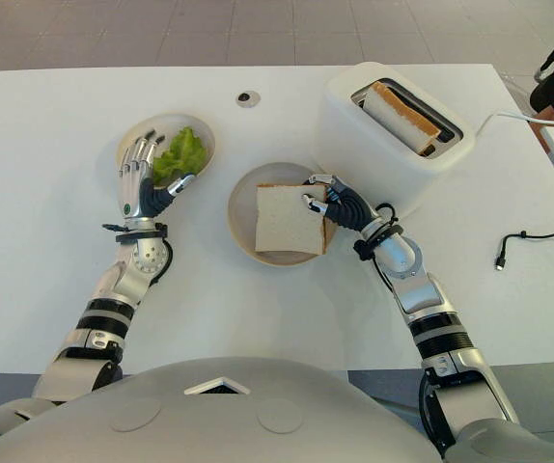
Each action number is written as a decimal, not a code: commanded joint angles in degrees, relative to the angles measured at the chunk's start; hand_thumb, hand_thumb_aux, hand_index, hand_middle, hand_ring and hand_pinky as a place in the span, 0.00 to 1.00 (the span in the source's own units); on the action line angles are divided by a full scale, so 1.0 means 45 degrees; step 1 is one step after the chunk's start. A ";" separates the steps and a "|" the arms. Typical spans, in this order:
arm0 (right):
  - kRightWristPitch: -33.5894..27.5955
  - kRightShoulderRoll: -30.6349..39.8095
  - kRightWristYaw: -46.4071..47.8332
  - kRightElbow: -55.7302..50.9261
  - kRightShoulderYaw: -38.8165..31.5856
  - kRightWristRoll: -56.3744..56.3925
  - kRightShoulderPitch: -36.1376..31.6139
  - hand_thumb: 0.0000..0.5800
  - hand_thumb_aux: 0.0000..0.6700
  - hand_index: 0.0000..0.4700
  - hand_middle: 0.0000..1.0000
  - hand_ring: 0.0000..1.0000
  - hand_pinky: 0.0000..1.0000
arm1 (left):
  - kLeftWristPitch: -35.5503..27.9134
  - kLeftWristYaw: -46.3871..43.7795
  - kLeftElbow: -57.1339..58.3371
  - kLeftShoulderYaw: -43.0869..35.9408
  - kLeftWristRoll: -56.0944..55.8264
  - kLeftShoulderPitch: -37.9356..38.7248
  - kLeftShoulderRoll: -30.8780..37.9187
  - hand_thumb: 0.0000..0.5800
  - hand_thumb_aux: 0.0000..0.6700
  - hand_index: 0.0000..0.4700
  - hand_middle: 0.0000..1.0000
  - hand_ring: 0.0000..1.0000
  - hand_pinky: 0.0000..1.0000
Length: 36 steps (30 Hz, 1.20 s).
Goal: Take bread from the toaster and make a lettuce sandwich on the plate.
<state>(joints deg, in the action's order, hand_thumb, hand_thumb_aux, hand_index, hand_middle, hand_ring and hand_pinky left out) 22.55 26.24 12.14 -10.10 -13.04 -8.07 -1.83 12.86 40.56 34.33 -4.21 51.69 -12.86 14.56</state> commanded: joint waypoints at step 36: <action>0.0144 0.0339 -0.2883 0.4027 0.2661 -0.3957 0.0807 0.00 0.00 0.00 0.00 0.00 0.00 | 0.2090 -0.3855 -0.4040 -0.2480 -0.5289 0.1321 0.0492 1.00 1.00 1.00 0.00 0.00 0.00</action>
<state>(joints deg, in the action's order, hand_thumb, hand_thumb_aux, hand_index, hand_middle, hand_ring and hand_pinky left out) 23.49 27.16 -0.64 7.18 -3.37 -27.06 1.85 19.54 25.90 19.62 -12.97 30.15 -8.21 19.99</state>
